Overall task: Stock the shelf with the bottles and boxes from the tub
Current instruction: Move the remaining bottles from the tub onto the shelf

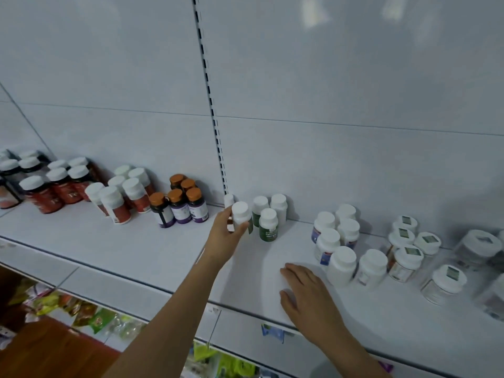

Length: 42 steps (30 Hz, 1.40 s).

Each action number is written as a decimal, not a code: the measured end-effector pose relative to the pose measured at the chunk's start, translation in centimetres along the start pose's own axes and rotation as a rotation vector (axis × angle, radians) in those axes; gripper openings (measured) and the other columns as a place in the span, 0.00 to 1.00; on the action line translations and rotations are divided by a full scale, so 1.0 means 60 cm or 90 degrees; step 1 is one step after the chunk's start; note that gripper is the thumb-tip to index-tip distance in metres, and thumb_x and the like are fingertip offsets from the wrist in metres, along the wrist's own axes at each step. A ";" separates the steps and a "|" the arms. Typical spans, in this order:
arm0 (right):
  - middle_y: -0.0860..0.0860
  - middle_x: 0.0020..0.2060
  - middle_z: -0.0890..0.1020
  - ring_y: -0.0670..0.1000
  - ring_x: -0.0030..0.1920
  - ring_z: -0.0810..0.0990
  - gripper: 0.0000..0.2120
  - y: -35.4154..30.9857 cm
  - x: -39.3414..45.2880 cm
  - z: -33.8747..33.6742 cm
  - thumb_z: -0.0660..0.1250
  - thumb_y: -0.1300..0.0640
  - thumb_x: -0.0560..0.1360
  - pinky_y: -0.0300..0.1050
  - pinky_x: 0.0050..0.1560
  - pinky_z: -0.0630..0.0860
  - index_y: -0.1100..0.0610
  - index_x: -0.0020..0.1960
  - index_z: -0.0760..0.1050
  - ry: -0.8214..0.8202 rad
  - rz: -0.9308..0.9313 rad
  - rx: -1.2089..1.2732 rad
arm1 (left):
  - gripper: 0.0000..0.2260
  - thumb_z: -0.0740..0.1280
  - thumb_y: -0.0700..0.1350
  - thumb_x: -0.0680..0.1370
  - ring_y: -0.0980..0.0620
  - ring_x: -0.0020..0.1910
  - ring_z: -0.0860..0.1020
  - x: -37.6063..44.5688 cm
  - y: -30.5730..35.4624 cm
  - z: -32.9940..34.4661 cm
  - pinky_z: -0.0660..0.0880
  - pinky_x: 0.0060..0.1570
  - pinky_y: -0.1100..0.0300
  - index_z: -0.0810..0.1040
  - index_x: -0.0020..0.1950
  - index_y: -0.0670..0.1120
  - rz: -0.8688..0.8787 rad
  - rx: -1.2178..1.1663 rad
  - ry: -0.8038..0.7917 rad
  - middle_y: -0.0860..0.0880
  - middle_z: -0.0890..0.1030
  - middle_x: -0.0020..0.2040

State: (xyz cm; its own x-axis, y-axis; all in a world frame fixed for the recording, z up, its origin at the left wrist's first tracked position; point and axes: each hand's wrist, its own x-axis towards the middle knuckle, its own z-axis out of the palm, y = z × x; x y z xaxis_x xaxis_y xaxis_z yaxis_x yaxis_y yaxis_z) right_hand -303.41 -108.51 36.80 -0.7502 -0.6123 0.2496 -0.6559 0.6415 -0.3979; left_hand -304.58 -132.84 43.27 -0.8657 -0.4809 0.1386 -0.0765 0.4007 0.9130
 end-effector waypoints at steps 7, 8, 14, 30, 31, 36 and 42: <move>0.43 0.73 0.66 0.43 0.73 0.62 0.30 -0.004 0.001 -0.006 0.48 0.40 0.76 0.36 0.71 0.56 0.50 0.74 0.66 -0.033 0.023 0.033 | 0.19 0.68 0.44 0.78 0.56 0.57 0.77 -0.002 -0.045 0.020 0.72 0.57 0.59 0.72 0.68 0.54 -0.001 0.089 -0.105 0.57 0.79 0.59; 0.44 0.73 0.66 0.43 0.72 0.62 0.30 -0.005 0.001 -0.005 0.49 0.40 0.76 0.36 0.71 0.56 0.51 0.74 0.66 -0.033 0.025 0.034 | 0.18 0.68 0.44 0.78 0.58 0.56 0.76 -0.004 -0.044 0.018 0.71 0.55 0.60 0.73 0.67 0.55 -0.001 0.089 -0.109 0.57 0.79 0.58; 0.46 0.71 0.69 0.44 0.71 0.65 0.24 -0.004 -0.004 -0.010 0.58 0.46 0.79 0.35 0.71 0.58 0.53 0.73 0.69 -0.028 0.035 0.085 | 0.24 0.69 0.45 0.76 0.51 0.59 0.73 -0.051 -0.058 0.011 0.72 0.63 0.54 0.68 0.71 0.49 -0.043 0.182 -0.068 0.50 0.71 0.62; 0.42 0.49 0.77 0.41 0.50 0.77 0.04 0.018 -0.160 -0.197 0.64 0.55 0.80 0.32 0.50 0.73 0.51 0.53 0.76 0.257 0.236 0.176 | 0.11 0.64 0.44 0.80 0.58 0.50 0.76 -0.274 0.077 0.150 0.72 0.47 0.68 0.75 0.61 0.53 0.266 0.101 -0.305 0.59 0.75 0.51; 0.42 0.48 0.78 0.41 0.49 0.77 0.03 0.024 -0.177 -0.216 0.64 0.56 0.80 0.31 0.49 0.72 0.51 0.53 0.76 0.282 0.258 0.173 | 0.11 0.64 0.44 0.80 0.58 0.50 0.76 -0.286 0.090 0.167 0.72 0.47 0.69 0.75 0.61 0.54 0.284 0.091 -0.333 0.59 0.76 0.50; 0.43 0.50 0.79 0.39 0.50 0.78 0.06 0.068 -0.261 -0.300 0.64 0.55 0.80 0.31 0.49 0.74 0.52 0.56 0.77 0.382 0.360 0.155 | 0.12 0.64 0.44 0.80 0.59 0.50 0.77 -0.347 0.150 0.256 0.72 0.48 0.72 0.75 0.61 0.55 0.321 0.036 -0.440 0.59 0.77 0.49; 0.42 0.60 0.76 0.41 0.59 0.75 0.15 0.147 -0.354 -0.383 0.61 0.47 0.81 0.39 0.59 0.73 0.47 0.67 0.71 0.390 0.414 0.201 | 0.15 0.63 0.47 0.80 0.59 0.54 0.74 -0.428 0.203 0.364 0.69 0.51 0.74 0.72 0.66 0.56 0.379 0.076 -0.494 0.61 0.71 0.59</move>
State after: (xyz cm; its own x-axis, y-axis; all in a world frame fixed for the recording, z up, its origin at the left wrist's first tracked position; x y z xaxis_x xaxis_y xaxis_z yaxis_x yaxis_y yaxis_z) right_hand -295.20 -79.21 48.29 -0.9328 0.2281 0.2789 -0.1078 0.5619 -0.8202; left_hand -294.08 -98.58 42.47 -0.8598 0.4540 0.2337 0.4652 0.5080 0.7249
